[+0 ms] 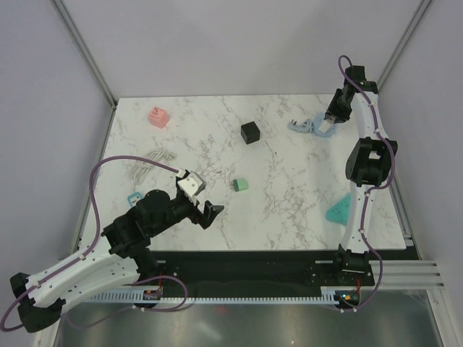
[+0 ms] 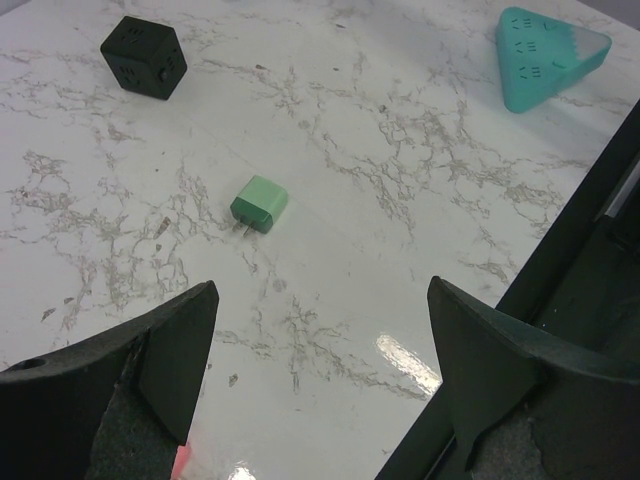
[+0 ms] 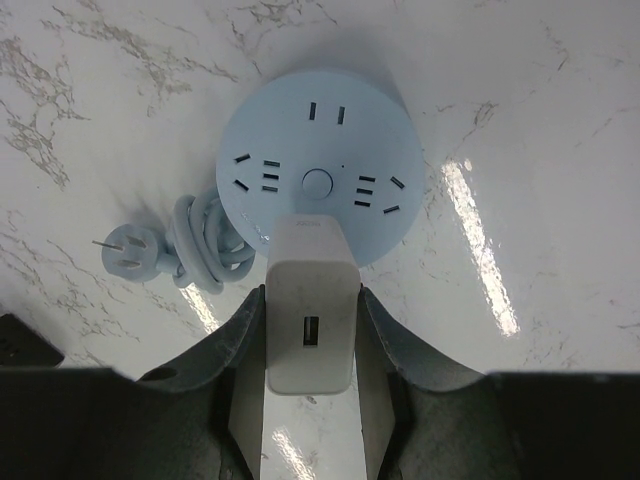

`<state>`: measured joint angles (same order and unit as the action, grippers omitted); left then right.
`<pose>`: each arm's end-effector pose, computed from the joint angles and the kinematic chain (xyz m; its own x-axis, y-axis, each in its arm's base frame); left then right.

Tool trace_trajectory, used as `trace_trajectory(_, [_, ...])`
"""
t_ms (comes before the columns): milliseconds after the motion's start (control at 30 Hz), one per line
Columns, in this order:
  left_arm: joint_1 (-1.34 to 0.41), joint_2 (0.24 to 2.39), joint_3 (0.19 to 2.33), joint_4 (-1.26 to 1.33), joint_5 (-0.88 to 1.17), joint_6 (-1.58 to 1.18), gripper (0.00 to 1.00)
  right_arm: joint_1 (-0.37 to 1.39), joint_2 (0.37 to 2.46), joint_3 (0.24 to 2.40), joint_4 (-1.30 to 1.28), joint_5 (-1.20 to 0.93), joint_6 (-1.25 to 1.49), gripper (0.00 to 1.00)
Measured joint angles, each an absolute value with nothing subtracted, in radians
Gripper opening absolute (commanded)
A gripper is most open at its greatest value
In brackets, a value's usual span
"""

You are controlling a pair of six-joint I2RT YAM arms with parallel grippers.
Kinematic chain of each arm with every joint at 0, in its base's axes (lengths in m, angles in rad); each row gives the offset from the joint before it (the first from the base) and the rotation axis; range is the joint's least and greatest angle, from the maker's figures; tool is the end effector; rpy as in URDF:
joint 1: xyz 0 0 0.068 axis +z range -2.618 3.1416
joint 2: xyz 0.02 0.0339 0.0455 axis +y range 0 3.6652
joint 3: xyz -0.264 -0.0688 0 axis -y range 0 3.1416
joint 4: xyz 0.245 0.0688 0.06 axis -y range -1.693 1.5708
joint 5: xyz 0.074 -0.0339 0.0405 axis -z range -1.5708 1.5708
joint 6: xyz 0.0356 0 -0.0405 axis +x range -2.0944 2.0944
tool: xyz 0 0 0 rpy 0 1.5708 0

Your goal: Insert the plug

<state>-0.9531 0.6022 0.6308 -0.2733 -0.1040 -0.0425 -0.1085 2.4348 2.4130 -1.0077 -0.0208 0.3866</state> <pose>0.0909 -0.1216 0.3035 -0.1722 0.1694 -0.9704 0.7458 0.6659 -0.0161 0.5205 -0.0559 0.2457 -0.7523 0.4611 -0.4705 0.4116 0.8866 0.2108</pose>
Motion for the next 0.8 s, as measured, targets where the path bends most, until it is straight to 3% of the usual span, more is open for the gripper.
trace_trajectory(800, [-0.953, 0.593, 0.631, -0.273, -0.104, -0.039, 0.92, -0.107, 2.427, 2.396, -1.003, 0.009, 0.409, 0.00])
